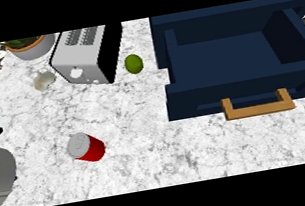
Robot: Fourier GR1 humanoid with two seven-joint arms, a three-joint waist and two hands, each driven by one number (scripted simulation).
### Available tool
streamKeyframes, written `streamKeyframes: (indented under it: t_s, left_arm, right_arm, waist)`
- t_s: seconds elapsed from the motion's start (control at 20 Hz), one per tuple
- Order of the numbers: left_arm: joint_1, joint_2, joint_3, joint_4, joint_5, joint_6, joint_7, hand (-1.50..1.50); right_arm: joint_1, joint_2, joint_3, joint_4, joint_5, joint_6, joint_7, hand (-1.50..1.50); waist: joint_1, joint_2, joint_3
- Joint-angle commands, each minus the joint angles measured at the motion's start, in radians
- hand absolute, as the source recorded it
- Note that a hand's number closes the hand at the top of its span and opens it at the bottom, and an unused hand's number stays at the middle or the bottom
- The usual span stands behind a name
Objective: Pick up the can, place it into the drawer and close the drawer
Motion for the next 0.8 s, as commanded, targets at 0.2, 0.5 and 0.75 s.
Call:
streamKeyframes:
  t_s: [0.2, 0.5, 0.75]
  left_arm:
    - [-0.013, -0.076, -0.046, -0.029, -0.003, 0.067, 0.099, -1.50]
    - [-0.099, -0.193, -0.114, 0.004, -0.144, 0.120, 0.099, -1.50]
    - [-0.071, -0.309, -0.142, 0.061, -0.354, 0.046, 0.000, -1.50]
  right_arm:
    - [0.030, 0.054, -0.023, -0.014, -0.002, 0.058, -0.012, -1.50]
    - [0.072, 0.066, -0.097, -0.009, -0.036, 0.140, -0.051, -1.50]
    - [0.003, 0.039, -0.134, 0.080, -0.037, 0.150, -0.053, -1.50]
  waist:
    - [0.005, 0.000, -0.001]
    - [0.001, 0.000, 0.000]
    - [0.006, 0.001, -0.001]
